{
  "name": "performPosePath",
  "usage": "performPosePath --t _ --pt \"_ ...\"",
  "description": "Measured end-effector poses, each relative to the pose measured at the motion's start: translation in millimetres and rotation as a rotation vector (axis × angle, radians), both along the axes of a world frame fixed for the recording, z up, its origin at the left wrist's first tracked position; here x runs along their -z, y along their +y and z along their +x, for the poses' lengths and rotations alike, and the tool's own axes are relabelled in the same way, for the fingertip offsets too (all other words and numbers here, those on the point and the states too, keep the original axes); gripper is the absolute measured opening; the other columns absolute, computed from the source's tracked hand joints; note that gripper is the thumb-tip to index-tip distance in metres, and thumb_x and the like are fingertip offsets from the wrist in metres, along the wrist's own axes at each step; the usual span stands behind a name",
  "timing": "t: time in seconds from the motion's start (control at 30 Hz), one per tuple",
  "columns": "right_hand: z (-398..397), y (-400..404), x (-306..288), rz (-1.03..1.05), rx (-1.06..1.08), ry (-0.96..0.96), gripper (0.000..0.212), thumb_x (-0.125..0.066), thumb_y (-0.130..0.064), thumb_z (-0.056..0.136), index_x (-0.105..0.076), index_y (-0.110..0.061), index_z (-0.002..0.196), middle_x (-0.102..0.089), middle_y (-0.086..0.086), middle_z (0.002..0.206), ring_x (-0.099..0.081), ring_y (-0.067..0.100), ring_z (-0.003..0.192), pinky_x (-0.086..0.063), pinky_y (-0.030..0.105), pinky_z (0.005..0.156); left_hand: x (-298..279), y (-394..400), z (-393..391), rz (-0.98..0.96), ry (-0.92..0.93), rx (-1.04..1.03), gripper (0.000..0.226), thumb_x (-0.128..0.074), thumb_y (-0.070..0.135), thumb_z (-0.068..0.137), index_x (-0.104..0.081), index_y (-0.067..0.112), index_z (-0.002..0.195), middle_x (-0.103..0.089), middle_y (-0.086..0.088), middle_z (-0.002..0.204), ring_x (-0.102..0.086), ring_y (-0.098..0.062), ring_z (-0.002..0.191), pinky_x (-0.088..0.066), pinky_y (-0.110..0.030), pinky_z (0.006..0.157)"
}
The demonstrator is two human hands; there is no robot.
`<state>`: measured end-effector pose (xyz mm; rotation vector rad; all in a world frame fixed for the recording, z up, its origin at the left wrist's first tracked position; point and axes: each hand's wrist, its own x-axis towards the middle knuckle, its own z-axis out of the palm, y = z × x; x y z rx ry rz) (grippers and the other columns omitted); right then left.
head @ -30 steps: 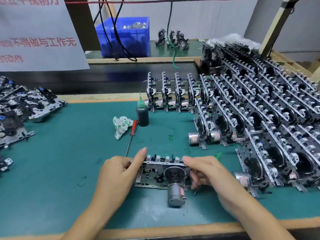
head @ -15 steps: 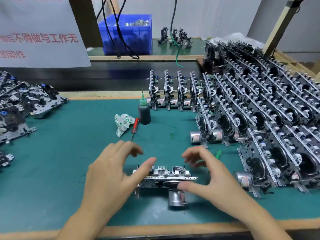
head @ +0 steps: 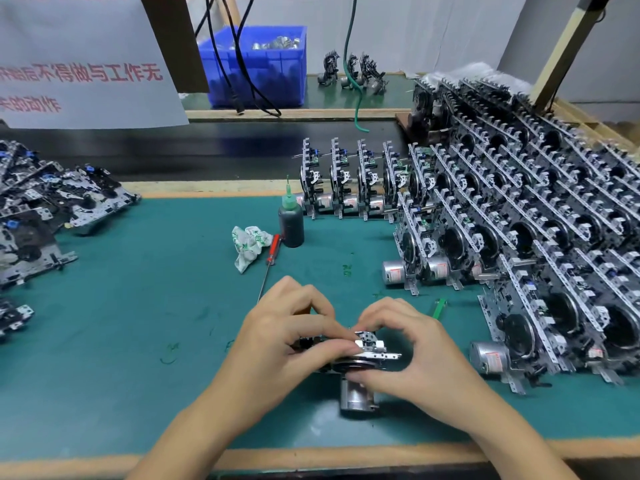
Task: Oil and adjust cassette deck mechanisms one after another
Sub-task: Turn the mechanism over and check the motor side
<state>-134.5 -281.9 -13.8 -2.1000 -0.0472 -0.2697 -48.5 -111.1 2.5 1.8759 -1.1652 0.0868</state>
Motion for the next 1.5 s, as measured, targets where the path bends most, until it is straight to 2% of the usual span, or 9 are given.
performPosePath --t 0.23,0.37,0.43,0.6,0.9,1.07,1.27,1.4,1.5 --pt "-1 0 0 0.009 0.003 0.023 0.028 -0.080 -0.034 0.062 -0.064 -0.031 0.085 -0.060 -0.017 0.093 -0.058 0.011 0.095 -0.041 0.020 0.085 -1 -1 2 0.010 0.034 0.024 0.016 -0.065 0.039 0.080 -0.076 0.027 0.081 -0.053 0.014 0.077 -0.043 -0.003 0.077 -0.032 -0.010 0.070" --pt "-10 -6 2 -0.216 0.038 0.030 0.055 -0.069 -0.059 0.063 -0.058 -0.040 0.113 -0.057 -0.025 0.105 -0.052 0.002 0.107 -0.037 0.019 0.093 0 0 0 0.009 0.057 0.012 0.013 -0.065 0.040 0.080 -0.076 0.032 0.081 -0.053 0.015 0.077 -0.043 -0.003 0.077 -0.032 -0.011 0.070" --pt "-16 -13 3 -0.353 0.149 -0.048 0.062 -0.064 -0.066 0.064 -0.060 -0.036 0.118 -0.059 -0.026 0.100 -0.051 -0.001 0.102 -0.039 0.021 0.090 -1 0 0 0.006 0.064 0.013 0.012 -0.066 0.040 0.080 -0.075 0.032 0.080 -0.052 0.015 0.077 -0.044 -0.003 0.077 -0.032 -0.011 0.070" --pt "-23 -13 18 -0.613 0.248 -0.236 0.040 -0.061 -0.059 0.070 -0.074 -0.023 0.080 -0.063 -0.017 0.073 -0.056 0.010 0.079 -0.042 0.027 0.074 0 0 -1 -0.008 0.094 0.013 0.013 -0.066 0.040 0.079 -0.075 0.031 0.078 -0.052 0.016 0.076 -0.045 -0.005 0.074 -0.032 -0.011 0.067" --pt "-23 -14 13 -0.625 0.185 -0.222 0.040 -0.059 -0.058 0.072 -0.073 -0.022 0.082 -0.063 -0.016 0.076 -0.052 0.007 0.080 -0.040 0.023 0.075 1 0 0 -0.018 0.100 0.018 0.012 -0.066 0.040 0.079 -0.074 0.031 0.078 -0.053 0.016 0.076 -0.047 -0.005 0.072 -0.033 -0.011 0.066" --pt "-20 -7 -11 -0.395 0.108 -0.198 0.036 -0.052 -0.061 0.084 -0.058 -0.028 0.093 -0.052 -0.016 0.079 -0.050 0.001 0.076 -0.042 0.025 0.069 -3 5 2 0.010 0.078 0.047 0.014 -0.066 0.042 0.079 -0.074 0.035 0.089 -0.053 0.016 0.078 -0.050 -0.006 0.074 -0.036 -0.012 0.066" --pt "-5 -1 -30 -0.683 0.029 -0.258 0.030 -0.050 -0.046 0.087 -0.053 -0.019 0.075 -0.033 -0.016 0.067 -0.029 0.002 0.060 -0.037 0.027 0.050 -9 20 6 0.023 0.005 -0.031 0.014 -0.066 0.044 0.076 -0.073 0.035 0.084 -0.056 0.015 0.077 -0.054 -0.006 0.074 -0.042 -0.021 0.066" --pt "2 -4 -40 -0.437 -0.033 -0.115 0.029 -0.047 -0.059 0.085 -0.049 -0.030 0.079 -0.049 -0.012 0.065 -0.045 0.006 0.059 -0.040 0.027 0.056 -11 28 7 0.047 -0.033 -0.034 0.014 -0.065 0.044 0.078 -0.068 0.037 0.089 -0.055 0.017 0.078 -0.054 -0.005 0.072 -0.042 -0.021 0.065" --pt "35 -6 -46 -0.155 0.132 -0.117 0.023 -0.057 -0.049 0.084 -0.054 -0.027 0.079 -0.057 -0.007 0.067 -0.053 0.010 0.062 -0.045 0.025 0.059 -11 27 6 0.061 -0.067 -0.020 0.015 -0.065 0.046 0.079 -0.068 0.037 0.090 -0.054 0.018 0.080 -0.053 -0.002 0.073 -0.043 -0.019 0.066"
